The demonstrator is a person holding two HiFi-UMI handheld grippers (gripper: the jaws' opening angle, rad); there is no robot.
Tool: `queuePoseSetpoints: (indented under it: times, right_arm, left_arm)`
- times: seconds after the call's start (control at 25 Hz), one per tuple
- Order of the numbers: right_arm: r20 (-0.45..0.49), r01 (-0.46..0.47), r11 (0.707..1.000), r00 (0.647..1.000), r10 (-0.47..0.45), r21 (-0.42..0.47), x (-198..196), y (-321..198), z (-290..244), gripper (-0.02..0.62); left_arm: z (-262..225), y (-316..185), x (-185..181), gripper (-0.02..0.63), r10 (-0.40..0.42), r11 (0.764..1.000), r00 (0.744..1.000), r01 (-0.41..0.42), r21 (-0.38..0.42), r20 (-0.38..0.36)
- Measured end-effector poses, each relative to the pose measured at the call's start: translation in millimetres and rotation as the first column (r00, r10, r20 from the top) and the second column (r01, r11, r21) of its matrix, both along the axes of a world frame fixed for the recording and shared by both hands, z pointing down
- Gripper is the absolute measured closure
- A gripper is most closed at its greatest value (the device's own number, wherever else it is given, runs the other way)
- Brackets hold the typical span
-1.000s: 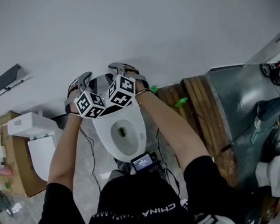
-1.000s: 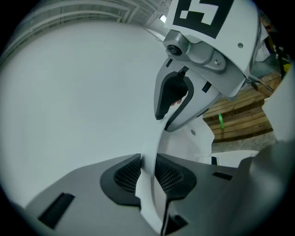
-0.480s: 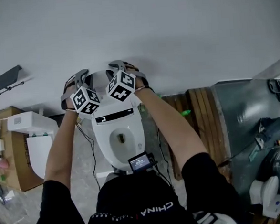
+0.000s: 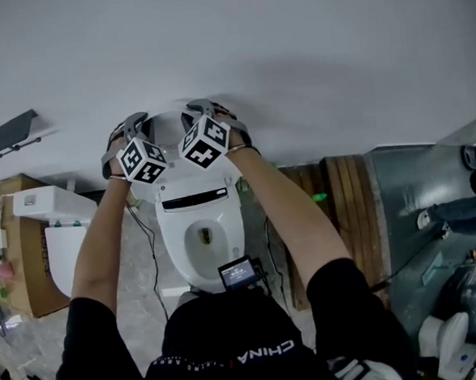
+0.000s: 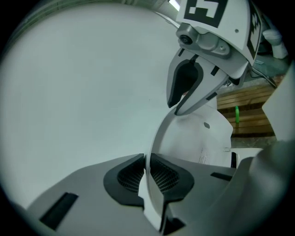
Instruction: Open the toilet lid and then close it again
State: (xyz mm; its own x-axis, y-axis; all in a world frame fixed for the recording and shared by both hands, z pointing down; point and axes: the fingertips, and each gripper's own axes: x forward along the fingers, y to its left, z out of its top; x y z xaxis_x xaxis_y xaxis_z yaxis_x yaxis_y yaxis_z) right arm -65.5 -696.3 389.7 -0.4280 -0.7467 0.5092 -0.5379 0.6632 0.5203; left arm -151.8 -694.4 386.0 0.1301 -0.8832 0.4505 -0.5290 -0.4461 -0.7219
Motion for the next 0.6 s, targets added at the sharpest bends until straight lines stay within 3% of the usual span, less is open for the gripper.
queuePoseSetpoints:
  times: [0.12,0.32,0.6]
  right_arm:
    - [-0.016,-0.012,1.0,1.0,0.013,0.023,8,-8,1,0.546]
    - [-0.038,-0.028,1.0,0.999,0.027,-0.007,9,-15,2,0.546]
    - [-0.006,-0.049,0.999,0.999,0.049,-0.009,7,-18,1,0.546]
  left_arm:
    - [-1,-9,-1,0.558,-0.007,1.0,1.0,0.007,-0.008,0.0]
    - [-4,-8,-2,0.558,0.024,1.0,0.999,-0.023,-0.019,0.038]
    - [-2,-8,-4,0.558,0.015,1.0,1.0,-0.015,0.0,0.025]
